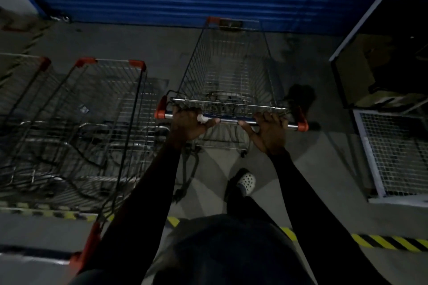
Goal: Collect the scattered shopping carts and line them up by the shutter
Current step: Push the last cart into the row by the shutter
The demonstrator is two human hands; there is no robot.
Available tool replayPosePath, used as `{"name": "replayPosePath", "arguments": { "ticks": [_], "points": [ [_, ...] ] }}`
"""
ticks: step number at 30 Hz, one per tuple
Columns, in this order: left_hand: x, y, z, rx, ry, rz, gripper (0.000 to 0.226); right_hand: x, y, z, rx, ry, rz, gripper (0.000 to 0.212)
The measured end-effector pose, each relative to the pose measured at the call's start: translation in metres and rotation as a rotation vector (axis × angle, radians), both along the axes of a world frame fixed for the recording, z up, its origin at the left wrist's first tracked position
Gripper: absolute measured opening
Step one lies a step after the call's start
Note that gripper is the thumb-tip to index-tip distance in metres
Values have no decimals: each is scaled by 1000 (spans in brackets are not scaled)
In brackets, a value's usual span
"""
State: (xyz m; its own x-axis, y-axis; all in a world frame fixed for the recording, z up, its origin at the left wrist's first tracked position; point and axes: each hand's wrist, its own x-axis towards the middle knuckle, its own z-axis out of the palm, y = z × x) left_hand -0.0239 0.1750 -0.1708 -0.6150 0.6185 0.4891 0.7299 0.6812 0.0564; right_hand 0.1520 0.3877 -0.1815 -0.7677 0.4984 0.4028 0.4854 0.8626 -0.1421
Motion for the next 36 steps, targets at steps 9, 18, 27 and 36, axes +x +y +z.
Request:
{"name": "replayPosePath", "arguments": {
  "ticks": [9, 18, 27, 36],
  "points": [
    [64, -61, -2, 10, 27, 40, 68, 61, -61, 8, -20, -6, 24, 68],
    [122, -103, -2, 32, 10, 34, 69, 115, -98, 9, -31, -79, 27, 70],
    [190, -144, 7, 44, 1, 35, 74, 181, -137, 13, -59, -56, 58, 64],
    [243, -181, 10, -39, -46, 57, 73, 232, -172, 13, -106, -73, 56, 68]
  ]
}}
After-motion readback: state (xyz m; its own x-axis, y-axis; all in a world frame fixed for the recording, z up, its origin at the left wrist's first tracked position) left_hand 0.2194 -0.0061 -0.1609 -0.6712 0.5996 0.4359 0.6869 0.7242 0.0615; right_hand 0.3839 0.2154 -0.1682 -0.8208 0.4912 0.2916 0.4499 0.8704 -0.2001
